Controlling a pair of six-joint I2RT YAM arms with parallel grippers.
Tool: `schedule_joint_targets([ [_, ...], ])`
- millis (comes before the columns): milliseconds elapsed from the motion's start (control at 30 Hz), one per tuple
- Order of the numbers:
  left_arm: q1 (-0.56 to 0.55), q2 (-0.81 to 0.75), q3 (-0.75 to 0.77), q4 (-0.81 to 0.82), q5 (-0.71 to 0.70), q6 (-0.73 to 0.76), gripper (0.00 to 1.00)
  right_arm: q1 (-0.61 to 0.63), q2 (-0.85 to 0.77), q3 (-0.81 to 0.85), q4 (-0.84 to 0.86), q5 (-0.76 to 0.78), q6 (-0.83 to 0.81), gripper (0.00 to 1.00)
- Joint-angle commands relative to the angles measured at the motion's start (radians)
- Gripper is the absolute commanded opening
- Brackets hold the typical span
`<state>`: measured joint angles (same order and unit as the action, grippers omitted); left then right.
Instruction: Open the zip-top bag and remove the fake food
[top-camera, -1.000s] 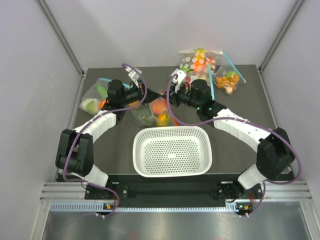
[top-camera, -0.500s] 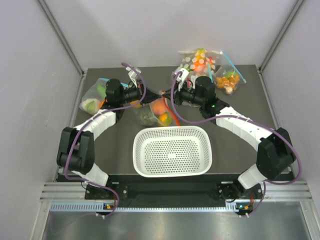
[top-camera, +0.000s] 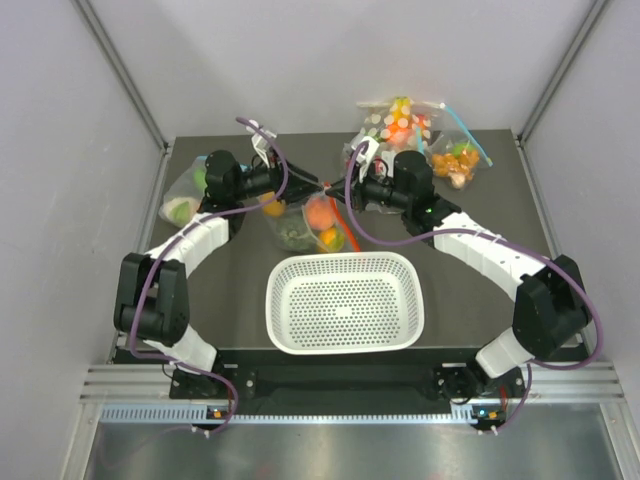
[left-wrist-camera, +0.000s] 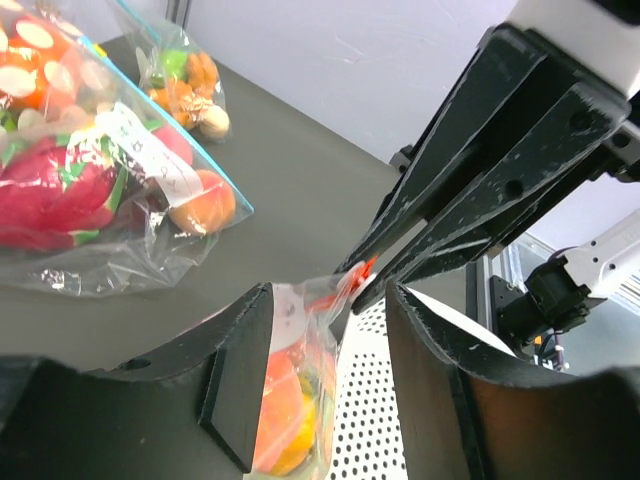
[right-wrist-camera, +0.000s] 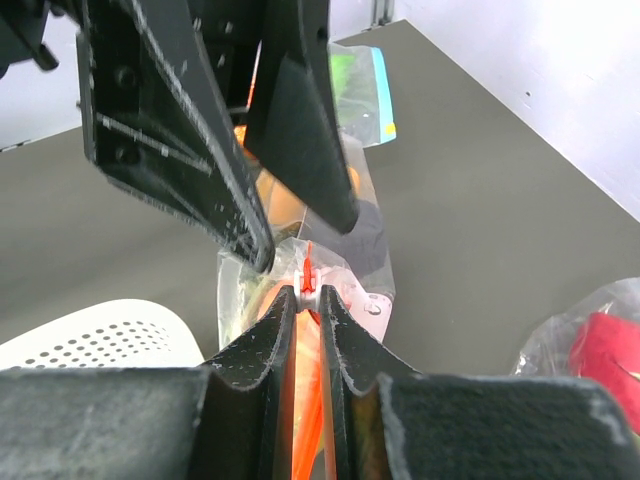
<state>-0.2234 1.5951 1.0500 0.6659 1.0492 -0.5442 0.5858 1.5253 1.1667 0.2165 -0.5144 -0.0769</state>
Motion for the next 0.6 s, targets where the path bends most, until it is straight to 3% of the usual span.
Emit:
schedule_joint_targets([
  [0,0.007,-0.015,0.059,0.057,0.037,0.004,0.54,-0.006,-0.022,0.017,0.024,-0.049,-0.012,0.0],
  [567,0.006,0.071,0.056,0.304,0.086,-0.2,0.53,-0.006,-0.013,0.021,0.029,-0.079,-0.003,0.0],
])
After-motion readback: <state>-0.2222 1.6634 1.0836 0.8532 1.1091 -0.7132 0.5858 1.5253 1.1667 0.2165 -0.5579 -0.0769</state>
